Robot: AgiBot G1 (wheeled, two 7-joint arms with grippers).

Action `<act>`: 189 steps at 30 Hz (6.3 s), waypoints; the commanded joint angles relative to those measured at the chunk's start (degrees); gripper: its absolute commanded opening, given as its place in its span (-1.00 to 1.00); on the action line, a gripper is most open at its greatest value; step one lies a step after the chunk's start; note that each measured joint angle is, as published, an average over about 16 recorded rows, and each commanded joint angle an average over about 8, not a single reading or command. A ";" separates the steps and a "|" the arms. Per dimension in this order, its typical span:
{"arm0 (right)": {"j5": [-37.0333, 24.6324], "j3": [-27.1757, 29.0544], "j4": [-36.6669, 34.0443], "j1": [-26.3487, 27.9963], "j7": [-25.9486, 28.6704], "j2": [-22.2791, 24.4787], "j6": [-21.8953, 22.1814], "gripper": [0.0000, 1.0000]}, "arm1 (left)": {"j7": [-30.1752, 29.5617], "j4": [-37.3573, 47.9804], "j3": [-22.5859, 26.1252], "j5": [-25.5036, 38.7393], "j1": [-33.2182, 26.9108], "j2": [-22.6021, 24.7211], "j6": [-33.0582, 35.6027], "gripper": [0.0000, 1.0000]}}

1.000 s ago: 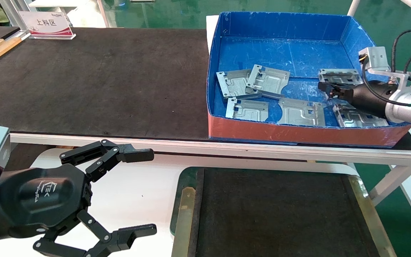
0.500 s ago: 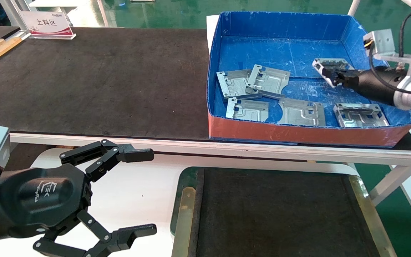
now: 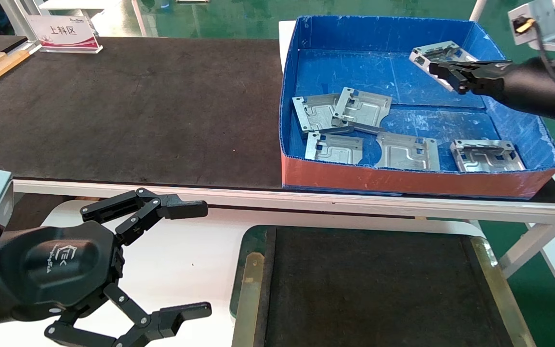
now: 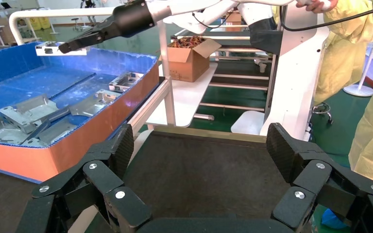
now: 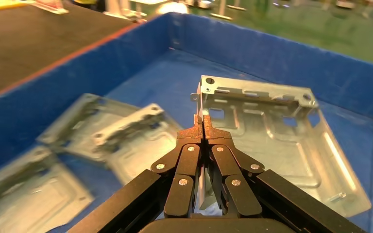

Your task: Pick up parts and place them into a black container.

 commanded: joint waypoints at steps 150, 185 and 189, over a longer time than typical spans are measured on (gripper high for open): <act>-7.74 -21.29 -3.27 -14.75 -36.52 -19.58 -13.68 -1.00 | 0.02 0.00 0.05 -0.03 -0.01 -0.02 -0.02 1.00; -7.11 -20.86 -6.42 -13.16 -36.91 -20.89 -15.02 1.00 | 0.03 0.00 0.06 -0.04 -0.02 -0.02 -0.02 1.00; -6.79 -20.66 -6.39 -12.72 -37.18 -20.37 -17.11 1.00 | 0.03 0.00 0.06 -0.04 -0.02 -0.02 -0.02 1.00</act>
